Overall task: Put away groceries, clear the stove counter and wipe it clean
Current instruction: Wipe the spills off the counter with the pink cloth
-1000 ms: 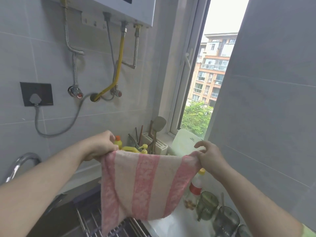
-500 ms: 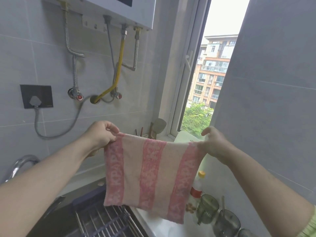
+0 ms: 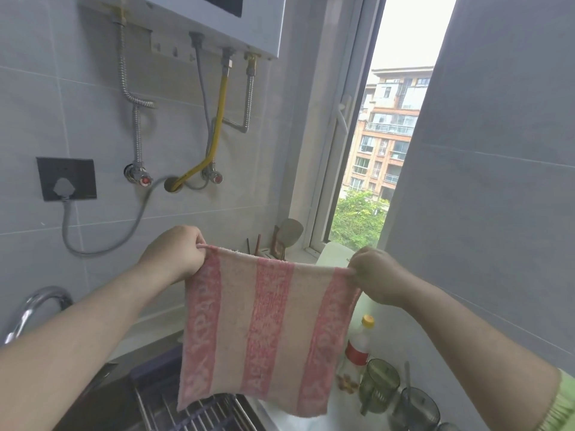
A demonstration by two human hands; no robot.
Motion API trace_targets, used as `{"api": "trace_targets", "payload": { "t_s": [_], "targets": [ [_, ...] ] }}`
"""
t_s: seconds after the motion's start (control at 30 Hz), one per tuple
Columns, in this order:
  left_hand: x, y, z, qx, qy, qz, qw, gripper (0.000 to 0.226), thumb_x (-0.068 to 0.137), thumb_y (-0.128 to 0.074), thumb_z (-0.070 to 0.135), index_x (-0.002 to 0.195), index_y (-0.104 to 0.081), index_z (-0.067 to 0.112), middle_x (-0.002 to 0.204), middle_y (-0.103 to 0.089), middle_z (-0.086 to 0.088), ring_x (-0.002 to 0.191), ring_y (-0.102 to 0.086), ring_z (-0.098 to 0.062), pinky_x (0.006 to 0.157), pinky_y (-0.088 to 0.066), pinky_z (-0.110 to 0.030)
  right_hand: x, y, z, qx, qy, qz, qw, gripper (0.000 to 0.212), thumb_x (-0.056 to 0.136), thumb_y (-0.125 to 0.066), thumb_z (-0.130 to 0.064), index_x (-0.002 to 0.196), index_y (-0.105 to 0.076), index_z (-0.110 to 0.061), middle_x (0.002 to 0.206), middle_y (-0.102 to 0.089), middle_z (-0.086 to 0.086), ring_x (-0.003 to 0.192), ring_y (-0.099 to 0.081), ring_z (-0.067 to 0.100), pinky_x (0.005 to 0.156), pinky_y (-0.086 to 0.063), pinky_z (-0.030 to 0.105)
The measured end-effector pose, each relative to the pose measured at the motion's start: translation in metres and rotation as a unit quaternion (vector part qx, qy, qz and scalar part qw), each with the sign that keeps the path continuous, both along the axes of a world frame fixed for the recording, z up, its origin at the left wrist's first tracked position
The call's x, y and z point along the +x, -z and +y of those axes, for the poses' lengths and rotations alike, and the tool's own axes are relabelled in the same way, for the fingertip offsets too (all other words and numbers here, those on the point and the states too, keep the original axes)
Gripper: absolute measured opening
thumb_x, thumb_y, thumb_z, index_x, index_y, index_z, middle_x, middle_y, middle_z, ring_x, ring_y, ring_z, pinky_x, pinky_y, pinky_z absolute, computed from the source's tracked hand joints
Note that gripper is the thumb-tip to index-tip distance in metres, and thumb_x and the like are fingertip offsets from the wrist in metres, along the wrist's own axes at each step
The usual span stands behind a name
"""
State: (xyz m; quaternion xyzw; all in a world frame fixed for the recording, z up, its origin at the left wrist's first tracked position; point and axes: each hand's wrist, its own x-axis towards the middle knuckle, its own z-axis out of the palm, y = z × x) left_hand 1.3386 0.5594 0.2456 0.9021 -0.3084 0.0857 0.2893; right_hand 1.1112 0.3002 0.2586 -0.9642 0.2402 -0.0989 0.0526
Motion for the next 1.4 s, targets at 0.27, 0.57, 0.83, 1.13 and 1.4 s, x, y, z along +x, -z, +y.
{"api": "trace_targets", "payload": {
  "t_s": [0.27,0.57,0.83,1.13,1.4],
  "targets": [
    [-0.006,-0.014,0.014,-0.214,0.062,0.403,0.888,0.011,0.089,-0.058,0.014,0.080,-0.062,0.008,0.063,-0.062,-0.007,0.053,-0.058,-0.019,0.047,-0.050,-0.025,-0.005,0.001,0.008,0.530,0.091,-0.164,0.827,0.021,0.091,-0.059,-0.008,0.103,-0.061,0.009,0.086,-0.063,0.016,0.071,-0.065,0.023,0.066,-0.056,0.035],
    [-0.058,-0.018,-0.015,-0.384,0.122,0.558,0.726,0.013,0.093,-0.050,0.001,0.082,-0.059,0.003,0.071,-0.059,-0.010,0.055,-0.061,-0.017,0.047,-0.056,-0.029,0.027,0.005,0.074,0.749,0.066,-0.330,0.571,0.013,0.093,-0.052,0.000,0.105,-0.055,0.002,0.074,-0.052,0.009,0.057,-0.050,0.016,0.047,-0.053,0.027],
    [-0.056,-0.005,-0.015,-0.416,0.075,0.537,0.730,0.010,0.092,-0.053,0.000,0.084,-0.060,-0.001,0.071,-0.059,-0.012,0.049,-0.061,-0.017,0.045,-0.055,-0.028,0.023,0.006,0.085,0.710,0.117,-0.305,0.624,0.009,0.089,-0.060,-0.004,0.096,-0.057,0.002,0.066,-0.055,0.011,0.054,-0.055,0.022,0.053,-0.054,0.032],
    [-0.095,0.010,-0.027,-0.378,0.158,0.617,0.672,0.043,0.096,-0.046,0.027,0.102,-0.060,-0.013,0.099,-0.065,-0.033,0.086,-0.067,-0.041,0.074,-0.058,-0.047,0.030,0.025,0.115,0.566,-0.049,-0.288,0.771,0.026,0.081,-0.067,-0.026,0.100,-0.072,-0.009,0.102,-0.071,0.022,0.088,-0.067,0.036,0.085,-0.055,0.046],
    [-0.101,0.008,-0.011,-0.385,0.274,0.699,0.536,0.061,0.091,-0.030,0.036,0.131,-0.040,-0.009,0.121,-0.054,-0.039,0.111,-0.055,-0.052,0.097,-0.037,-0.065,0.016,0.032,0.112,0.386,-0.086,-0.275,0.876,0.027,0.077,-0.071,-0.016,0.100,-0.074,-0.030,0.094,-0.074,-0.007,0.090,-0.070,0.009,0.083,-0.059,0.036]
  ]
}}
